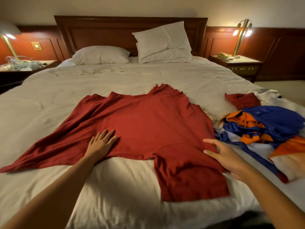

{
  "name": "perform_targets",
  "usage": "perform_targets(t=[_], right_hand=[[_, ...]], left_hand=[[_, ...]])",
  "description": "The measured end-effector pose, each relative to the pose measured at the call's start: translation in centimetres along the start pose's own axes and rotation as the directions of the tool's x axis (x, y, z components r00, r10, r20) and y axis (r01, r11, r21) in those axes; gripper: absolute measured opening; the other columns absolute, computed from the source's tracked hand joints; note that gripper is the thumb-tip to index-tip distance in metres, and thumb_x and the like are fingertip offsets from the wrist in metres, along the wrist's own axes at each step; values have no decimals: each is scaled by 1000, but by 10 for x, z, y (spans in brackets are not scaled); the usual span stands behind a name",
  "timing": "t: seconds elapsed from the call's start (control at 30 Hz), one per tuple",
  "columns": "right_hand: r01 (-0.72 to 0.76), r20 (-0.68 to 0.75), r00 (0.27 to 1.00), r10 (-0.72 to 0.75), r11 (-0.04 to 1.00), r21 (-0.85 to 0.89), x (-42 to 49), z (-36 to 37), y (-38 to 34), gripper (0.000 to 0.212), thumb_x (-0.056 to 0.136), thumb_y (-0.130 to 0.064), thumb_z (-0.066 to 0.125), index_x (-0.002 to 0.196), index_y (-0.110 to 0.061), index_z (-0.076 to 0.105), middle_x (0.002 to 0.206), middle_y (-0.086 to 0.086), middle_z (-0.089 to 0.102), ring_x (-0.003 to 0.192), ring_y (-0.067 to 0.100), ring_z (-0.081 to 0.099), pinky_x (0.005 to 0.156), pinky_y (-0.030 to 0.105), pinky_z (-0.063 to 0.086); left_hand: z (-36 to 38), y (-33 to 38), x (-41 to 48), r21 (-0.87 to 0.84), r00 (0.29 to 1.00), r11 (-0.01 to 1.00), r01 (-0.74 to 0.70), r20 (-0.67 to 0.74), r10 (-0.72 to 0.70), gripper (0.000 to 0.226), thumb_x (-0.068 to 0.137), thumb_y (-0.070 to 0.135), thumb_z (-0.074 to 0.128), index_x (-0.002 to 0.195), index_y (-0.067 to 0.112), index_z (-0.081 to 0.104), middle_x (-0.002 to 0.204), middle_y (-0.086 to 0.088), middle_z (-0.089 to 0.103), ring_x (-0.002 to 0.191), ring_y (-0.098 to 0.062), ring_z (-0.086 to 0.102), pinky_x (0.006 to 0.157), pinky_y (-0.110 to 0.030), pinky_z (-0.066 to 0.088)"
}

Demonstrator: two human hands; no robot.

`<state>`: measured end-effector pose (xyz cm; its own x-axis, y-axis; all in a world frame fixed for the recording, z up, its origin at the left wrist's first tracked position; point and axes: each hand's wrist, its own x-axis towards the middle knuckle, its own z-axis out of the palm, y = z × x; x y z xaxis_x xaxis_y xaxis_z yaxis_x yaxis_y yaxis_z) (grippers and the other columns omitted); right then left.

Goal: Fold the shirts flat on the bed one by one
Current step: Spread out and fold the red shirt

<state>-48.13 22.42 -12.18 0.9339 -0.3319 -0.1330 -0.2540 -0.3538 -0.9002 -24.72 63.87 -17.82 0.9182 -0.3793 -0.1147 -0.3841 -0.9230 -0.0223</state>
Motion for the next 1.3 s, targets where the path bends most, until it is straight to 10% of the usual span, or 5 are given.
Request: perform_targets(t=[0.43, 0.63, 0.9, 1.13, 1.3], right_hand=[[60, 154, 988, -20, 964, -259, -41, 12, -13, 60, 83, -39, 76, 137, -43, 49, 138, -12, 48, 125, 10, 49, 98, 26, 47], [-7, -24, 999, -36, 424, -906, -53, -1, -40, 70, 76, -63, 73, 135, -38, 45, 130, 2, 51, 112, 25, 57, 83, 37, 51], [578, 487, 799, -352, 227, -784, -77, 115, -50, 51, 77, -59, 71, 113, -25, 59, 111, -10, 53, 103, 11, 47, 91, 27, 41], [240, 610, 790, 59, 885, -398, -62, 110, -89, 23, 87, -37, 74, 86, -14, 73, 77, 5, 74, 70, 21, 73, 63, 29, 59], [327, 348, 921, -174, 830, -451, -25, 102, -94, 27, 95, -45, 60, 93, -21, 74, 86, -1, 75, 79, 16, 73, 66, 25, 55]], left_hand=[[-7, -7, -26, -70, 998, 996, -51, 29, 53, 51, 107, 45, 23, 156, 45, 10, 167, 6, 3, 154, -26, 5, 123, -46, 11], [-7, -10, -33, -84, 998, 995, -50, 42, 54, 52, 106, 49, 23, 156, 45, 7, 168, 1, 2, 153, -30, 6, 123, -46, 10], [-4, -14, -37, -28, 994, 994, -101, 44, 103, 51, 107, 47, 22, 156, 45, 7, 167, 8, -2, 154, -28, 1, 123, -46, 8], [-3, -13, -38, -117, 998, 992, -53, 36, 58, 52, 105, 52, 21, 155, 47, 8, 167, 0, 4, 154, -28, 5, 123, -47, 9], [-6, -12, -40, -130, 997, 990, -58, 45, 65, 53, 105, 54, 20, 156, 47, 7, 168, 0, 2, 154, -28, 4, 123, -46, 9]])
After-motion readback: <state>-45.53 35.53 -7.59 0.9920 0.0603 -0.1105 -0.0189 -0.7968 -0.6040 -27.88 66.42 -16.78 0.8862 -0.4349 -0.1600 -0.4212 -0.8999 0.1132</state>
